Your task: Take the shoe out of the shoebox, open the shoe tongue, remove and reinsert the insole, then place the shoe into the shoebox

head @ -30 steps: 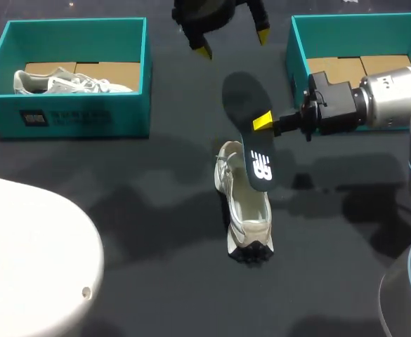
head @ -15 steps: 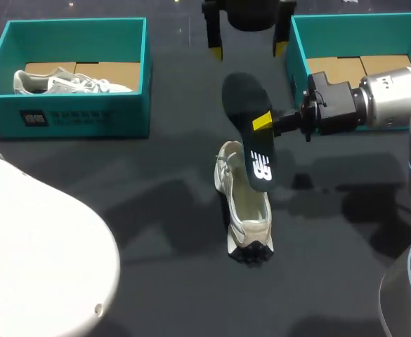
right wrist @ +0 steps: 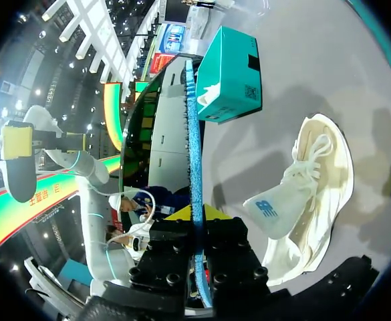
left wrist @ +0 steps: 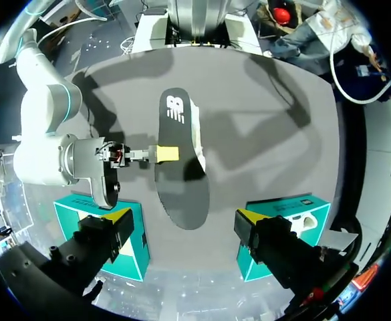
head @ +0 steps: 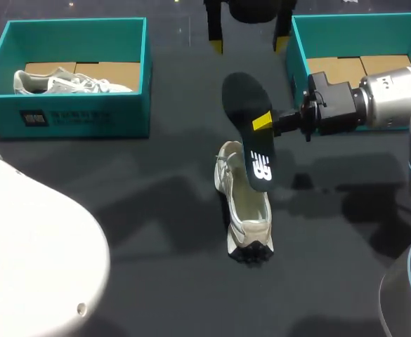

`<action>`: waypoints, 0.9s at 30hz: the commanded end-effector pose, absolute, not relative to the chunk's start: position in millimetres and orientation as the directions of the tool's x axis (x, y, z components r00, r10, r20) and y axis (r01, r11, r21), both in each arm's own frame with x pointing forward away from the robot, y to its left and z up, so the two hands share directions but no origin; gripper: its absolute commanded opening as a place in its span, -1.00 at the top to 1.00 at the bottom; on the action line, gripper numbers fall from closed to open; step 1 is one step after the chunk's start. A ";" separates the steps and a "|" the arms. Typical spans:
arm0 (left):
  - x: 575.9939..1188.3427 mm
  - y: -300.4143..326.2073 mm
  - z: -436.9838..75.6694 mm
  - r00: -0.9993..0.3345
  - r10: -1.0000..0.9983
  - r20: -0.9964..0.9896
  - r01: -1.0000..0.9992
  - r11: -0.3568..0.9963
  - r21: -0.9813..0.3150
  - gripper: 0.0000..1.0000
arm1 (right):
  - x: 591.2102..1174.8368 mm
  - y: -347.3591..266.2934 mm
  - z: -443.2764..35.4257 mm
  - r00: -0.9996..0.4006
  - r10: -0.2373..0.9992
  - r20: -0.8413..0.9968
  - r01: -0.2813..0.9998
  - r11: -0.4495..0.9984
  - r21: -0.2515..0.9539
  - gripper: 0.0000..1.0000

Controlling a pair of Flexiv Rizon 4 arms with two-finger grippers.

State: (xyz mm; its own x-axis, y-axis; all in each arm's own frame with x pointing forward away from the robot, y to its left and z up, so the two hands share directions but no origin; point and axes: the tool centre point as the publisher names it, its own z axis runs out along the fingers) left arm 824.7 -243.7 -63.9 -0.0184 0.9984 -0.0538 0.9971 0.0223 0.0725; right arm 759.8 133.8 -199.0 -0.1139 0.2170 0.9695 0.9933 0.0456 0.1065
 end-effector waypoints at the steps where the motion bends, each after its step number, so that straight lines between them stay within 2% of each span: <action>1: 816.9 -207.3 -74.4 0.001 0.925 -0.379 0.995 0.039 0.096 -1.00 | 759.5 134.8 -198.8 -0.113 0.221 0.969 0.993 0.045 0.105 1.00; 6: 813.2 -193.6 -85.7 0.008 0.859 -0.511 0.990 0.064 0.124 -1.00 | 759.5 134.8 -198.8 -0.113 0.221 0.969 0.993 0.045 0.105 1.00; 9: 813.3 -184.0 -94.8 0.020 0.771 -0.636 0.994 0.051 0.093 -1.00 | 759.5 134.8 -198.8 -0.113 0.221 0.969 0.993 0.045 0.105 1.00; 23: 813.3 -184.0 -94.8 0.020 0.771 -0.636 0.994 0.051 0.093 -1.00 | 759.5 134.8 -198.8 -0.113 0.221 0.969 0.993 0.045 0.105 1.00; 27: 808.2 -174.0 -110.9 0.030 0.697 -0.717 0.995 0.046 0.086 -1.00 | 759.5 134.8 -198.8 -0.113 0.221 0.969 0.993 0.045 0.105 1.00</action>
State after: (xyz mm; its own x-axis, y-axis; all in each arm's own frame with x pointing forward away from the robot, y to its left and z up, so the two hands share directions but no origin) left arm 811.4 -182.8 -101.2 -0.0002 0.8798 -0.4753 0.9965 0.0398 0.0732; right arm 759.8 133.8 -198.9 -0.1138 0.2175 0.9694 0.9933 0.0460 0.1062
